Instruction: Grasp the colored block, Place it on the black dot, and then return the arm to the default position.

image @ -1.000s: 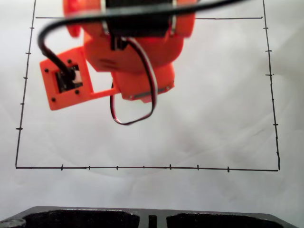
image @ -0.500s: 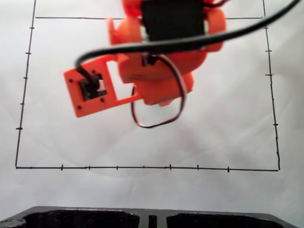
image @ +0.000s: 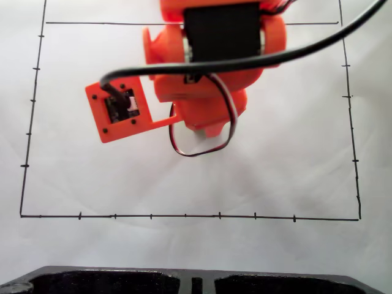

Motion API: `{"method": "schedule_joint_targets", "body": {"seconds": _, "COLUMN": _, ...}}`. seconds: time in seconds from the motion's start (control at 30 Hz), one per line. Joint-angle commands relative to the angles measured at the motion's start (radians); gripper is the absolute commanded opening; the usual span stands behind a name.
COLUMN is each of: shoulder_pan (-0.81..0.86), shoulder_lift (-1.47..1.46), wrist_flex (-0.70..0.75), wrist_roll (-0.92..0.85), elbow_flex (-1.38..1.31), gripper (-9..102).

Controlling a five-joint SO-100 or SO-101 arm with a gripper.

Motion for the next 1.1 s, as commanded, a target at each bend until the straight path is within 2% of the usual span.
{"method": "schedule_joint_targets", "body": {"seconds": 0.0, "shoulder_pan": 0.012, "shoulder_lift": 0.061, "wrist_flex": 0.012, "wrist_roll": -0.02, "elbow_flex": 0.003, "gripper": 37}}
{"method": "schedule_joint_targets", "body": {"seconds": 0.2, "shoulder_pan": 0.035, "shoulder_lift": 0.179, "wrist_flex": 0.038, "wrist_roll": -0.066, "elbow_flex": 0.005, "gripper": 46}}
{"method": "schedule_joint_targets", "body": {"seconds": 0.57, "shoulder_pan": 0.129, "shoulder_lift": 0.535, "wrist_flex": 0.058, "wrist_roll": -0.224, "elbow_flex": 0.032, "gripper": 42}}
{"method": "schedule_joint_targets", "body": {"seconds": 0.77, "shoulder_pan": 0.202, "shoulder_lift": 0.815, "wrist_flex": -0.066, "wrist_roll": -0.341, "elbow_flex": 0.239, "gripper": 40}}
{"method": "schedule_joint_targets", "body": {"seconds": 0.93, "shoulder_pan": 0.233, "shoulder_lift": 0.983, "wrist_flex": -0.114, "wrist_roll": -0.35, "elbow_flex": 0.379, "gripper": 28}}
{"method": "schedule_joint_targets", "body": {"seconds": 1.07, "shoulder_pan": 0.239, "shoulder_lift": 1.126, "wrist_flex": -0.187, "wrist_roll": -0.351, "elbow_flex": 0.503, "gripper": 14}}
